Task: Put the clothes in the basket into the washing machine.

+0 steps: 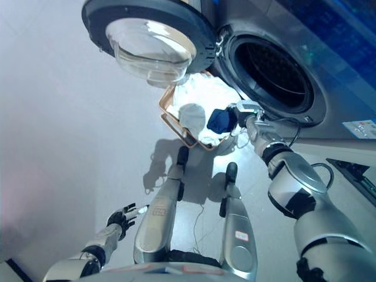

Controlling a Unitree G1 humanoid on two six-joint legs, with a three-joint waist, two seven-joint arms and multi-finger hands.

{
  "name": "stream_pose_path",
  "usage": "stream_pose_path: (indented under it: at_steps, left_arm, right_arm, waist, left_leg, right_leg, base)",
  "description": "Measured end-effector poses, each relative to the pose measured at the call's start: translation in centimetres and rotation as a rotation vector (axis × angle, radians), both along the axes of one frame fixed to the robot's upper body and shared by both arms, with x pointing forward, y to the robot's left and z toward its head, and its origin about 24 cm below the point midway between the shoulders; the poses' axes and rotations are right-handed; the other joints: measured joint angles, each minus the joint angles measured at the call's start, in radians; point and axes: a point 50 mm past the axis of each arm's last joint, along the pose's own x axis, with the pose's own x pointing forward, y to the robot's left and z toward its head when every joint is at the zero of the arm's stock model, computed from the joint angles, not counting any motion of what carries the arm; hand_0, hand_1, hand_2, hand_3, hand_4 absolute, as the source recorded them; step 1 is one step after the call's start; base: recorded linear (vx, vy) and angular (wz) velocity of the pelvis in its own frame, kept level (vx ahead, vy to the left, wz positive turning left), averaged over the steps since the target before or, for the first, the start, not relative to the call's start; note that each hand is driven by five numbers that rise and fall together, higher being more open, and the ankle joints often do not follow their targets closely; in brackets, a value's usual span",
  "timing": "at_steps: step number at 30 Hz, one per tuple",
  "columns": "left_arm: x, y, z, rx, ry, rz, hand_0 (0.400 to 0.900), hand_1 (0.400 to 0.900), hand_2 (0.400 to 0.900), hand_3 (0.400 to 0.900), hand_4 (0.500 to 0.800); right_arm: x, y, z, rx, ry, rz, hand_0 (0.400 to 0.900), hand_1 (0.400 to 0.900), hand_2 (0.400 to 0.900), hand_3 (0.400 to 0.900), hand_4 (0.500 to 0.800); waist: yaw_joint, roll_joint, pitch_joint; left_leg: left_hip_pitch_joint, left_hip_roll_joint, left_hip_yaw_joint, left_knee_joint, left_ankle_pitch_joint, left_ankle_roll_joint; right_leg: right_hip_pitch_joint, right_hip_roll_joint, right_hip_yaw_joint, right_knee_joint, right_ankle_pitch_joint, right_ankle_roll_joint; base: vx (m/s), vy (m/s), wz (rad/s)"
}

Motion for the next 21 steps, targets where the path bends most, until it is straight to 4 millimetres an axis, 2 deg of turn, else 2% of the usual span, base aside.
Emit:
stream_pose_path:
  at_steps: [4, 9, 13, 21]
  left_arm:
    - [0.7, 0.7, 0.7, -0.002, -0.071, 0.056, 0.9, 0.9, 0.9, 0.9, 0.8]
    - [0.6, 1.0, 0.8, -0.003, -0.086, 0.091, 0.9, 0.9, 0.9, 0.9, 0.8]
    - [0.1, 1.3, 0.7, 0.006, -0.1, 0.121, 0.9, 0.9, 0.9, 0.9, 0.8]
    - [1.3, 1.5, 1.9, 0.015, -0.2, 0.13, 0.9, 0.9, 0.9, 0.9, 0.8]
  right_arm:
    - [1.0, -0.3, 3.1, -0.044, -0.088, -0.015, 0.9, 0.9, 0.9, 0.9, 0.8]
    - [1.5, -1.1, 5.5, -0.073, -0.164, -0.058, 0.9, 0.9, 0.9, 0.9, 0.8]
    - [1.9, -0.9, 7.4, -0.099, -0.206, -0.046, 0.9, 0.9, 0.9, 0.9, 0.8]
    - [2.5, -0.4, 11.7, -0.135, -0.315, -0.023, 0.9, 0.9, 0.9, 0.9, 0.8]
  waist:
    - [0.003, 0.011, 0.003]
    - [0.026, 0.053, 0.008]
    - [0.04, 0.077, 0.004]
    - [0.054, 0.083, 0.003]
  left_leg:
    - [-0.122, 0.001, -0.02, 0.064, -0.009, 0.003]
    - [-0.222, 0.0, -0.041, 0.115, -0.013, 0.003]
    - [-0.302, -0.004, -0.051, 0.162, -0.021, 0.006]
    - [-0.476, -0.028, -0.088, 0.257, -0.029, 0.009]
  right_leg:
    - [-0.112, 0.01, 0.001, 0.063, -0.013, -0.001]
    - [-0.2, 0.014, -0.003, 0.11, -0.018, 0.006]
    - [-0.271, 0.016, 0.0, 0.155, -0.038, 0.011]
    - [-0.444, 0.017, 0.018, 0.305, -0.098, 0.035]
  base:
    - [0.0, 0.047, 0.07]
    - [0.02, 0.043, 0.08]
    - [0.02, 0.063, 0.05]
    - [-0.03, 0.053, 0.06]
